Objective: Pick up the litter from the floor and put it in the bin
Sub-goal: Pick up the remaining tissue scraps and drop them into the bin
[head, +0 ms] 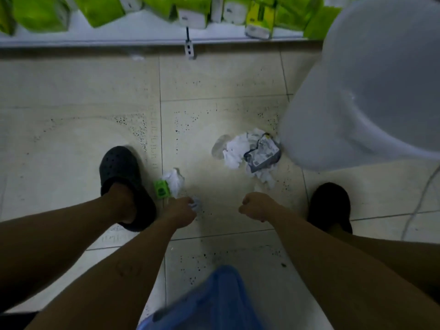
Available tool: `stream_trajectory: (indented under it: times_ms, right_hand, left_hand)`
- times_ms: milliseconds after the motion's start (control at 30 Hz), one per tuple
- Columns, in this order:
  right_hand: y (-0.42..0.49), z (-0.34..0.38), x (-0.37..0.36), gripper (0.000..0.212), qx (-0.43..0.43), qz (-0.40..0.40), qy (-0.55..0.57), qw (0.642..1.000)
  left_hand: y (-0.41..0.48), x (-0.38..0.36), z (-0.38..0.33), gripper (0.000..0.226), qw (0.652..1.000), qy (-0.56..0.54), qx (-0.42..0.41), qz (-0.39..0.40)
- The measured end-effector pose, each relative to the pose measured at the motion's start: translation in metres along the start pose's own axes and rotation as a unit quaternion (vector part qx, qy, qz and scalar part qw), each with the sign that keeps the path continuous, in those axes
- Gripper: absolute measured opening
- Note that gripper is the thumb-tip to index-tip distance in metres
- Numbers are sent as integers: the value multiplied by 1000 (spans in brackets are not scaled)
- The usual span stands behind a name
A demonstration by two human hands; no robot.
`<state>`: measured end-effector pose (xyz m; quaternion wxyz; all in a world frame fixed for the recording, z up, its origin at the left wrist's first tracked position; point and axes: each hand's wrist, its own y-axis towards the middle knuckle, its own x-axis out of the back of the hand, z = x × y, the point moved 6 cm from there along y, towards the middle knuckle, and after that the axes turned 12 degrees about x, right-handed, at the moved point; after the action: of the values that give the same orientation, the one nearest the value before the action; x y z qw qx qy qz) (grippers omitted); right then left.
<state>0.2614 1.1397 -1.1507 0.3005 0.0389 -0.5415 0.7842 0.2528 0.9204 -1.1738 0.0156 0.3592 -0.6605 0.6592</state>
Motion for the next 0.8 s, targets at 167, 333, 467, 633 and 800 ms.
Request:
stream_trajectory:
  times_ms: [167,333,467,633,800]
  right_hand:
    - [33,-35,-21,60,-71,-17,89,993]
    - [51,-62,-48,70,-79,-93,150,981]
    - [48,-70,-64,72,-43,-134,174,975]
    - [38,-80,-66,47,-58,-184,176,965]
    - [18,-73,-47,35,-71,-223,182,955]
  left_hand:
    - [30,-35,0,59,999,-32,2,29]
    - [39,-48,17,49,995,-86,8,-42]
    - [44,-50,18,44,991,-103,16,-80]
    - [46,-52,15,28,993,-92,43,-67]
    - [27,-40,3,23,986,-145,46,-65]
